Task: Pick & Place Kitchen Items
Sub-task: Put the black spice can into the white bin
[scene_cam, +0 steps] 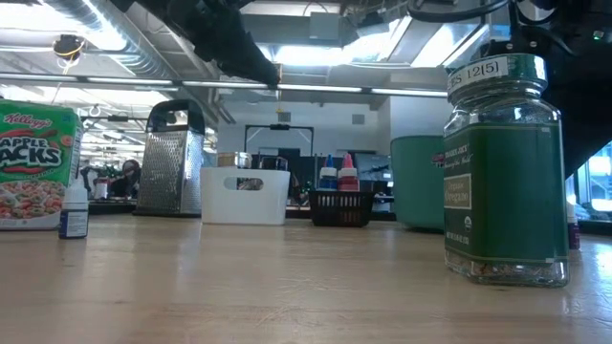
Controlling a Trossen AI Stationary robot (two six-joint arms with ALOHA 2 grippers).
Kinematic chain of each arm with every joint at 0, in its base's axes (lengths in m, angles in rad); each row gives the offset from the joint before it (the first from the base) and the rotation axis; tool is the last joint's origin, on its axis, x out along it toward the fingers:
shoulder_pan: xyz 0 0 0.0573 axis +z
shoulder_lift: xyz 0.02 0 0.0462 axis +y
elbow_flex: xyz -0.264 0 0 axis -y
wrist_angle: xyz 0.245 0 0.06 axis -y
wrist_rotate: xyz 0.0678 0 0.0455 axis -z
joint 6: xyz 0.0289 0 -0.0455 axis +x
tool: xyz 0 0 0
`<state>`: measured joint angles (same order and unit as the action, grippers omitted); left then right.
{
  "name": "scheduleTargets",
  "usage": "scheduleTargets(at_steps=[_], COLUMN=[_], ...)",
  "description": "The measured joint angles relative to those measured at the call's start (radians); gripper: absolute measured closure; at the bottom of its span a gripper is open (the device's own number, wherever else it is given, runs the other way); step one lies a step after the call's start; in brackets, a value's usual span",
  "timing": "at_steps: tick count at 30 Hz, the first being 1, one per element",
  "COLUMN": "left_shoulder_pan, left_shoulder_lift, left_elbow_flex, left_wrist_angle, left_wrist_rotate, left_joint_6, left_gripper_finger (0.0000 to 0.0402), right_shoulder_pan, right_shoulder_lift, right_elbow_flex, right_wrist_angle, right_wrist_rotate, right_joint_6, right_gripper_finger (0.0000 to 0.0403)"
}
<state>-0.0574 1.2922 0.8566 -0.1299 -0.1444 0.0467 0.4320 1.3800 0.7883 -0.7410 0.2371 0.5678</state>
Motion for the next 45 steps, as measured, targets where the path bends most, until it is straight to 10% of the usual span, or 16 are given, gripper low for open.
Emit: scheduleTargets(at_steps=[28,45], left_shoulder_pan=[0.000,0.000], left_shoulder_lift=[0.000,0.062], left_elbow_flex=[0.000,0.001], left_wrist_angle=[-0.001,0.009], left_wrist_rotate=[0.000,-0.049], left_joint_6=[0.011,-0.039], left_gripper_finger=[0.0258,0.0258], right_shoulder_pan=[0.000,0.001], right_shoulder_lift=[0.004,0.003], right_elbow_flex=[-0.004,0.008], right_wrist_angle=[0.004,0.092], right_wrist_rotate=[-0.011,0.031], right_joint_6=[-0.060,-0.162], right_gripper_finger=[0.0244,0.0257])
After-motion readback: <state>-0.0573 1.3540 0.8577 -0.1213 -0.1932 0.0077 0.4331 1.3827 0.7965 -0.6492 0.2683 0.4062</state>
